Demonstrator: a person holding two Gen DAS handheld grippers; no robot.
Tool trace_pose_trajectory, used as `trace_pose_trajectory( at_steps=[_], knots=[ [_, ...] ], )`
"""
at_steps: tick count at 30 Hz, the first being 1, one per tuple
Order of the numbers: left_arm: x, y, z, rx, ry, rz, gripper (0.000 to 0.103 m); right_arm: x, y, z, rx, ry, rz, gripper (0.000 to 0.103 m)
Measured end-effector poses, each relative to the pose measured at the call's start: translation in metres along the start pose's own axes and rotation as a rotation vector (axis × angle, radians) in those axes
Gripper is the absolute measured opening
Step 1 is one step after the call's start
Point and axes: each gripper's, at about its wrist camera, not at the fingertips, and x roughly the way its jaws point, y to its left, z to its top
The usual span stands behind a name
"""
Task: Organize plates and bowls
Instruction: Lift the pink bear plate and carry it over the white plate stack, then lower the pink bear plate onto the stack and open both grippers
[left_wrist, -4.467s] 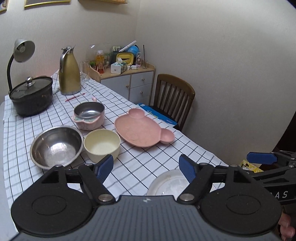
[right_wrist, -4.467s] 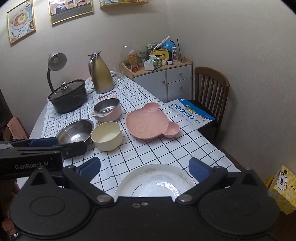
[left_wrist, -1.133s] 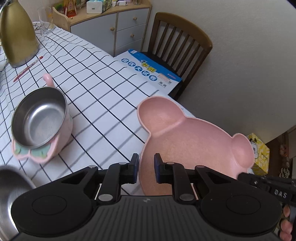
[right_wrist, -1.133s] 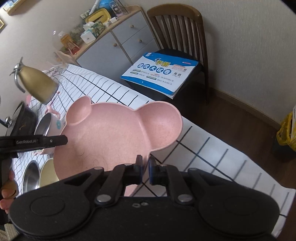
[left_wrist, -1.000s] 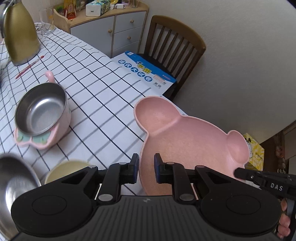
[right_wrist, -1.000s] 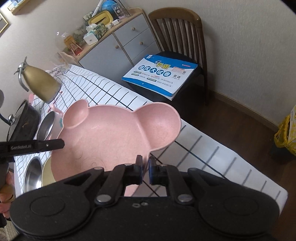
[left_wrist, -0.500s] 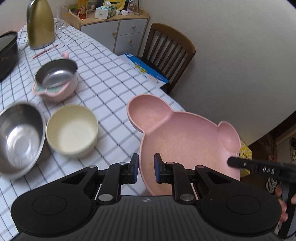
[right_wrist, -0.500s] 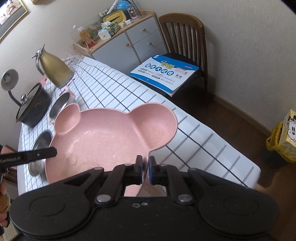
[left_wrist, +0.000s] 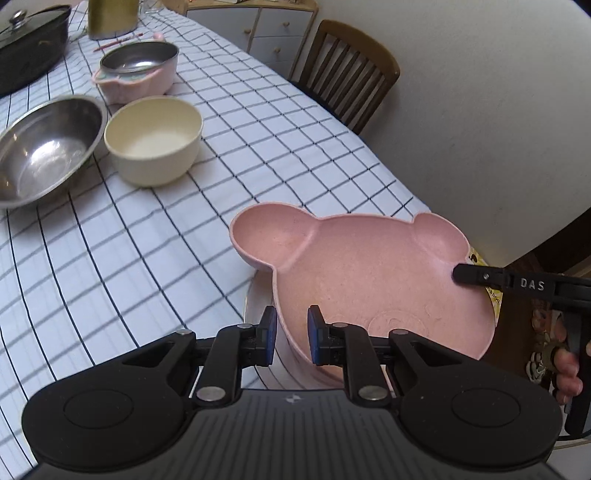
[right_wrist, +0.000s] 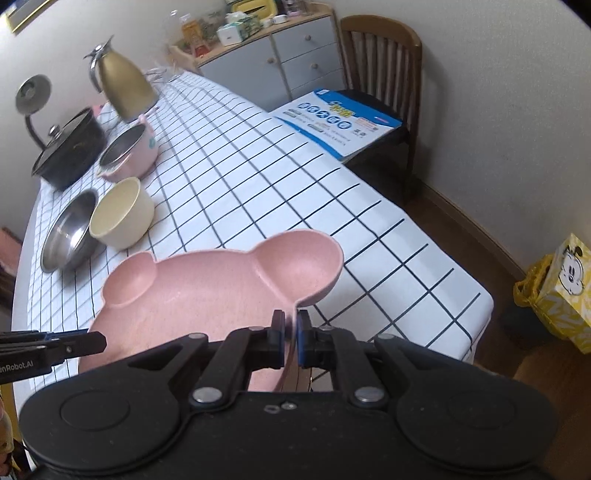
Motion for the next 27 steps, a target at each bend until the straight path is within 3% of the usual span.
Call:
trace_pose_trajectory(
  at_steps=[17,27],
  knots=[
    [0.013,-0.003,-0.031,0.020,-0.025,0.101,0.017,0.030,0.002,-0.008,-0.107,0.009,0.046,0.008],
    [0.025,0.000,-0.035,0.015,0.013,0.101,0.017,0.045,0.006,-0.006,-0.159,0.020,0.025,0.010]
  ],
)
